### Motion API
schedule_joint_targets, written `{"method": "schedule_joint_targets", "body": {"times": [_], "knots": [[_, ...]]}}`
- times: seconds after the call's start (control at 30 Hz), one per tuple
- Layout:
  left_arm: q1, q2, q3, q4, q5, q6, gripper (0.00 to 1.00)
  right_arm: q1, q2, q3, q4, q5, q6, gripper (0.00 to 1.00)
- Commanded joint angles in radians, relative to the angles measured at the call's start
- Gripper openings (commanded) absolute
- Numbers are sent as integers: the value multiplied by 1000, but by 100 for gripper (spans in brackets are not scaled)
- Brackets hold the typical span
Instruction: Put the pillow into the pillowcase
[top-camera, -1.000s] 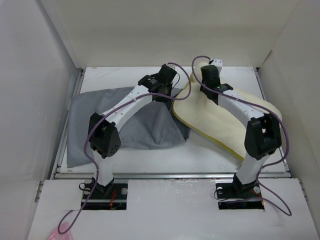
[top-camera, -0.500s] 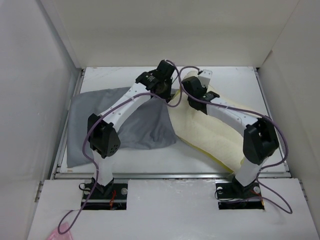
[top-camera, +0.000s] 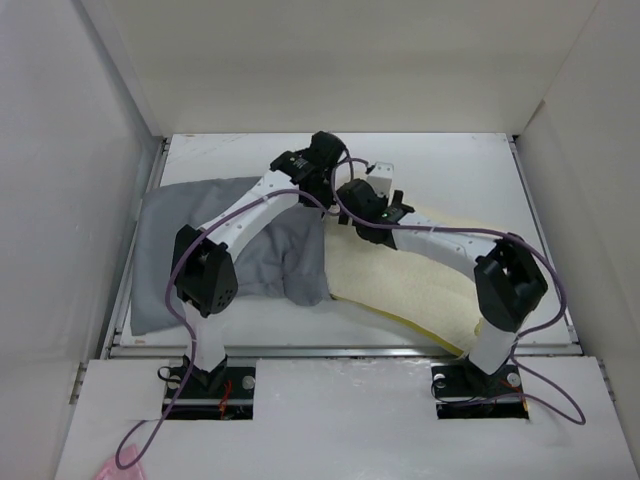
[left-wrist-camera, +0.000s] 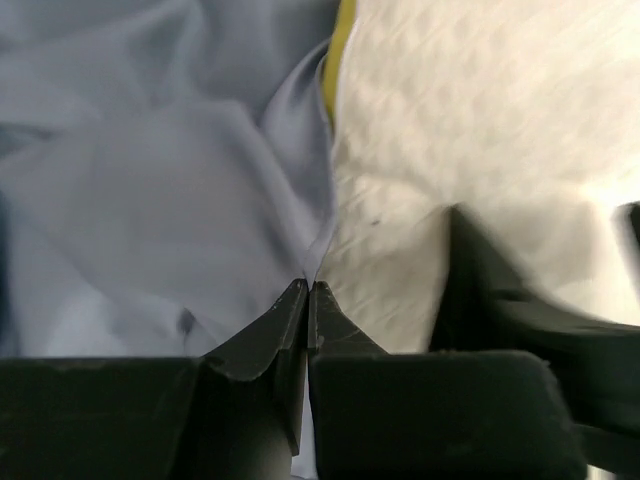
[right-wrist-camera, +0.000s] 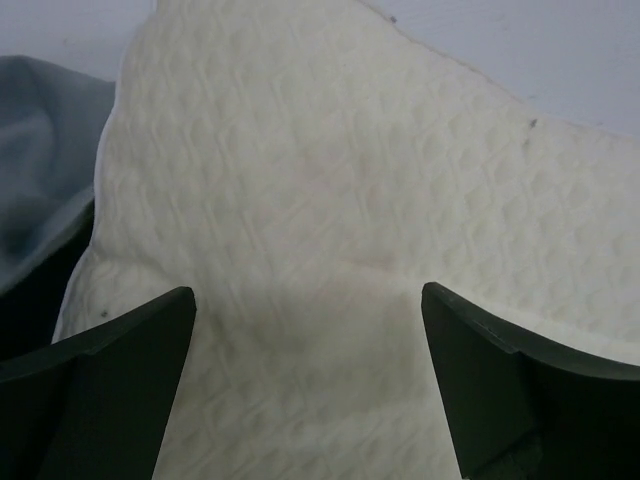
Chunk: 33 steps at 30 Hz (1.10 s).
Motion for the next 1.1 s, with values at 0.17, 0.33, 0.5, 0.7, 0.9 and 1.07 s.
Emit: {"method": "schedule_joint_targets", "body": {"times": [0.17,0.33,0.5,0.7,0.9,1.07], "knots": [[1,-153,-199,2,-91,-100,0,-191,-158,33,176,-377,-376,100],[1,-123,-144,2,-102,-111,0,-297,43,169,246,-693,-650,100],[1,-83,-94,-18,-122,-111,0,-330,275,387,167,-946,-747,100],[10,-32,-8,-38,-160,-120,0,-330,381,412,165,-1115,-747,64],[30,37,81,-38,-180,-129,0,-349,63,114,410,-1193,-711,0],[39,78,158,-59,-204,-151,0,-338,-94,-68,459,-1296,-700,0]]}}
